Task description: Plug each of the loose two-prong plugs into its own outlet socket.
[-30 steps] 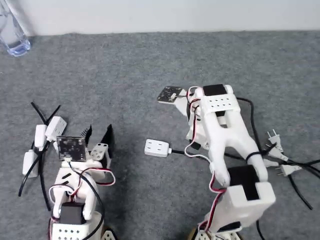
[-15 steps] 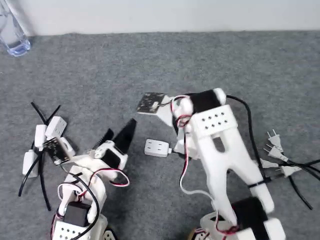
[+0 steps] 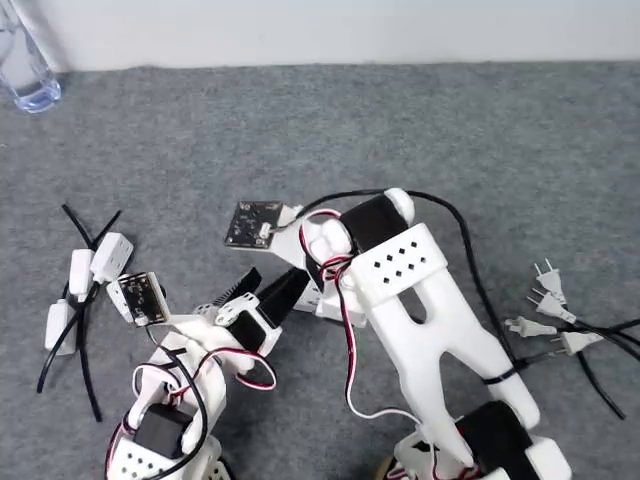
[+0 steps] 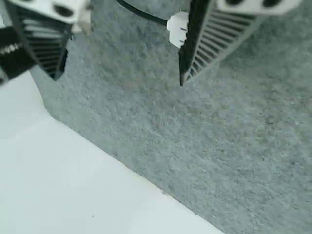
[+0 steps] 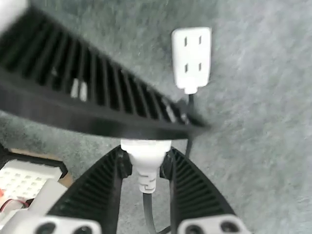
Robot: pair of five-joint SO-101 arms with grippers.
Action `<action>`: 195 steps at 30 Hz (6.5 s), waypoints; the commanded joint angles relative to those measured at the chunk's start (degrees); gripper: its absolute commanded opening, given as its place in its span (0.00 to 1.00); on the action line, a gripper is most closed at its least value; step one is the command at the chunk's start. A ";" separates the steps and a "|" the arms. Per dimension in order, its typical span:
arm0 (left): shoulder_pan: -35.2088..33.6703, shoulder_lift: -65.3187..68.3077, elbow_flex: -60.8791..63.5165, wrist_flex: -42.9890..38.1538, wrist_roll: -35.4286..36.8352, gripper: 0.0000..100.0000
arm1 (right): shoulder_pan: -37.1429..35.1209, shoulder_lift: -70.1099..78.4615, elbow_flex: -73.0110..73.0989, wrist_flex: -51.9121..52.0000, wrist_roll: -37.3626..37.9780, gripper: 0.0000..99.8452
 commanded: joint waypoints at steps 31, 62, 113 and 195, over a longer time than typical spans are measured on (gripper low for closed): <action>0.79 -0.88 -0.48 1.49 -1.05 0.35 | -4.53 -3.12 -11.87 2.68 -4.48 0.01; 0.70 -0.88 -0.48 1.58 -1.23 0.35 | -2.42 -7.52 -13.54 2.15 -5.80 0.01; -3.52 -0.97 -0.40 1.93 -1.32 0.35 | 13.14 -1.71 4.04 -8.31 6.59 0.01; -33.58 -0.97 -0.40 10.90 -13.10 0.35 | 38.64 12.62 -3.78 -15.96 25.67 0.01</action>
